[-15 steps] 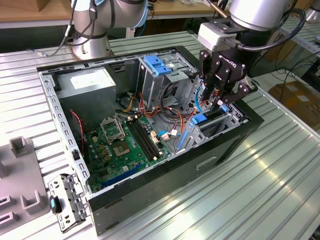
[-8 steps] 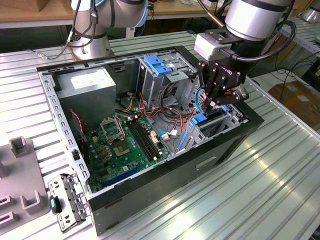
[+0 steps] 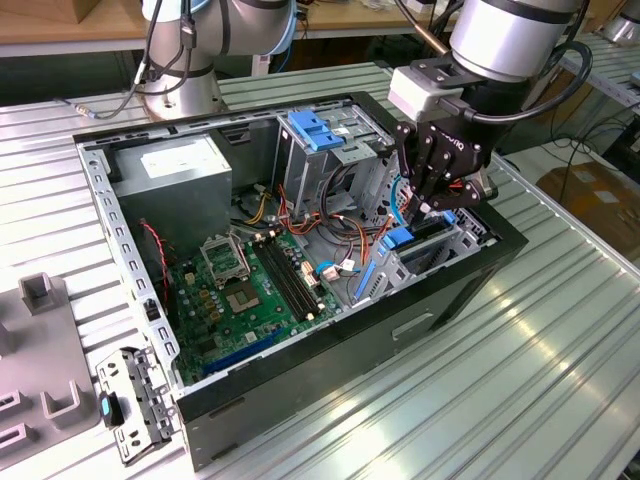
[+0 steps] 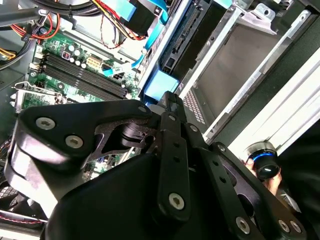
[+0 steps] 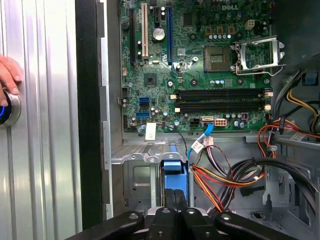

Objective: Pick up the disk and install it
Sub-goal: 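Insert the first disk wire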

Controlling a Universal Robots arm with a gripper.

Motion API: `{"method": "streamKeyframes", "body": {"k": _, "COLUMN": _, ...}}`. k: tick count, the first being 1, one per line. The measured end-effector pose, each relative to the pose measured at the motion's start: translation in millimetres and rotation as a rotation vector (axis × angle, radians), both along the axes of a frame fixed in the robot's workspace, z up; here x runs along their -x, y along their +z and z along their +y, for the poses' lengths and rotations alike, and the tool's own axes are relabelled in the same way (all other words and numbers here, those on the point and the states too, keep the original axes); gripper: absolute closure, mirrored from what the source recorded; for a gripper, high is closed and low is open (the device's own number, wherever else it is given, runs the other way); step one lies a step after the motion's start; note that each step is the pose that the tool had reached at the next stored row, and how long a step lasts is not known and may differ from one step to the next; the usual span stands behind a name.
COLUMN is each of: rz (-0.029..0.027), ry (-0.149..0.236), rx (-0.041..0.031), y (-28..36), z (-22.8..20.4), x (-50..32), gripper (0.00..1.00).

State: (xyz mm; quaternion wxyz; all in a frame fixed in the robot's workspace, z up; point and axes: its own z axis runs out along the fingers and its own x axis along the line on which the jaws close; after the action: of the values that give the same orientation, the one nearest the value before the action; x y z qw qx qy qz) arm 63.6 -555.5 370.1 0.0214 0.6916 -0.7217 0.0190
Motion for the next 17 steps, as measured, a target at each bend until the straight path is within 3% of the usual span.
{"method": "streamKeyframes", "body": {"k": 7, "rz": 0.0000, "ry": 0.000, "rx": 0.0000, "y": -0.1, "z": 0.0, "x": -0.1, "gripper": 0.89}}
{"method": "streamKeyframes", "body": {"k": 10, "rz": 0.0000, "ry": 0.000, "rx": -0.0001, "y": -0.2, "z": 0.0, "x": -3.8, "gripper": 0.89}}
{"method": "streamKeyframes", "body": {"k": 15, "rz": 0.0000, "ry": 0.001, "rx": 0.0000, "y": -0.1, "z": 0.0, "x": -20.4, "gripper": 0.89}}
{"method": "streamKeyframes", "body": {"k": 17, "rz": 0.0000, "ry": 0.001, "rx": 0.0000, "y": -0.1, "z": 0.1, "x": -31.4, "gripper": 0.89}}
